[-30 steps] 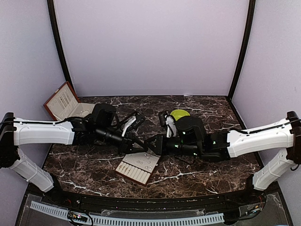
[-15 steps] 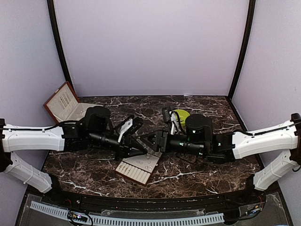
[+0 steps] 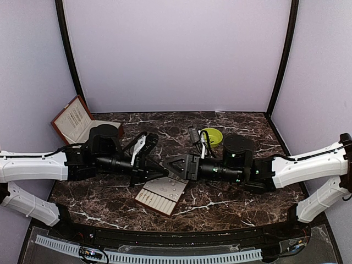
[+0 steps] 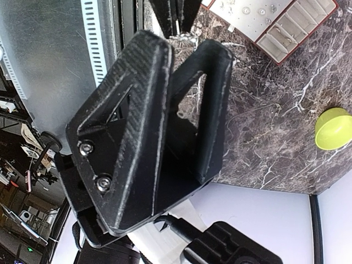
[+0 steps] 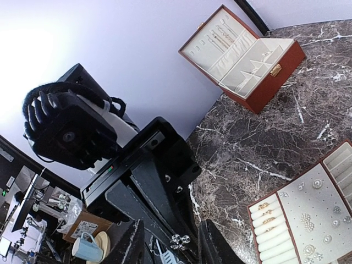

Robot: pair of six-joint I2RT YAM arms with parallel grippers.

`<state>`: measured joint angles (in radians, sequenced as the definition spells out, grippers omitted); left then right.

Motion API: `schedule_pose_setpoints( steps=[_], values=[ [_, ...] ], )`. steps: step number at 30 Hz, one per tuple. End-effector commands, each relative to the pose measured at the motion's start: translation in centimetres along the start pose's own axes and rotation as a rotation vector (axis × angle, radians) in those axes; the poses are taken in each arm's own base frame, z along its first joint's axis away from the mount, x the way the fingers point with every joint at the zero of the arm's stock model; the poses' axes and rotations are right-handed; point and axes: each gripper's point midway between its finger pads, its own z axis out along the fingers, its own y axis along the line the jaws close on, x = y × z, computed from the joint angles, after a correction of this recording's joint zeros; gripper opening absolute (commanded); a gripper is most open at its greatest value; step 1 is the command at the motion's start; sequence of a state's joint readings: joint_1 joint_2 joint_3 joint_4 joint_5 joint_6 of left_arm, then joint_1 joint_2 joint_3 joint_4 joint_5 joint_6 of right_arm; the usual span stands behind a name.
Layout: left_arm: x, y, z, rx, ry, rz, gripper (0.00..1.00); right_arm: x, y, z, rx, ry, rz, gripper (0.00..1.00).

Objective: Organize the mixed jewelry
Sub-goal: Pass from the left arm to the right

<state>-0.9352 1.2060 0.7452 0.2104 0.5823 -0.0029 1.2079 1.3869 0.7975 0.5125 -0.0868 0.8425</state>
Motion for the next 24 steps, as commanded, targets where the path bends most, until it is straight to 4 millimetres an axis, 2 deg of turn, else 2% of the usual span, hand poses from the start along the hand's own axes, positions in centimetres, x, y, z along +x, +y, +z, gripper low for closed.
schedule_pose_setpoints(
  steps=[1,8,13,24],
  values=[
    [-0.8,-0.2,-0.3,-0.006,-0.03,0.037,0.0,-1.0,1.5,0.1,-0.051,-0.024,-0.02,0.33],
    [-0.7,-0.1,-0.3,-0.01,-0.027,0.035,0.0,-0.9,1.0,0.2,-0.03,-0.022,-0.014,0.27],
    [-0.8,-0.1,-0.4,-0.009,-0.029,0.038,0.0,-0.7,0.2,0.2,0.002,-0.022,0.003,0.27],
    [-0.8,-0.2,-0.4,-0.006,-0.031,0.037,0.0,-0.5,-0.2,0.5,0.016,-0.015,0.015,0.27]
  ],
)
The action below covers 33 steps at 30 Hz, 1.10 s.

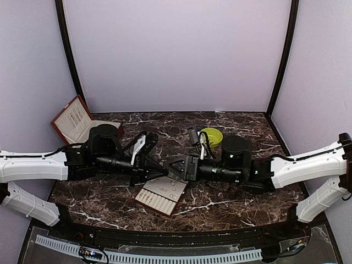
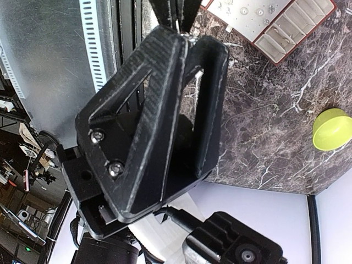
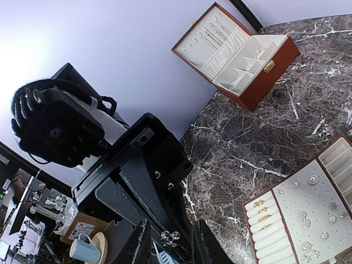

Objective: Organize the mixed jewelry
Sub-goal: Pass from the left arm to the right

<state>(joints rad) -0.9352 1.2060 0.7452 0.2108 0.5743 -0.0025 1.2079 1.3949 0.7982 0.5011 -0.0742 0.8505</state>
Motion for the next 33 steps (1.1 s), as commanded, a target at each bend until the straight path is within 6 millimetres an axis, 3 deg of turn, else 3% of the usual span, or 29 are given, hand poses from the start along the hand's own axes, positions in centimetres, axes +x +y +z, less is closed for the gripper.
schedule_pose_setpoints(
  steps=[1,28,30,33],
  values=[
    [-0.8,-0.3,-0.4,0.002,-0.03,0.036,0.0,-0.7,0.4,0.4,-0.007,-0.018,0.005,0.27],
    [-0.6,0.0,-0.2,-0.011,-0.017,0.019,0.0,-1.1,0.9,0.1,-0.026,-0.037,0.008,0.12],
    [-0.6,0.1,-0.2,-0.017,-0.014,0.017,0.09,-1.2,0.7,0.0,-0.012,-0.039,0.006,0.12],
    [-0.6,0.0,-0.2,-0.01,-0.011,0.018,0.35,-1.4,-0.4,-0.4,0.041,-0.042,0.01,0.12]
  ],
)
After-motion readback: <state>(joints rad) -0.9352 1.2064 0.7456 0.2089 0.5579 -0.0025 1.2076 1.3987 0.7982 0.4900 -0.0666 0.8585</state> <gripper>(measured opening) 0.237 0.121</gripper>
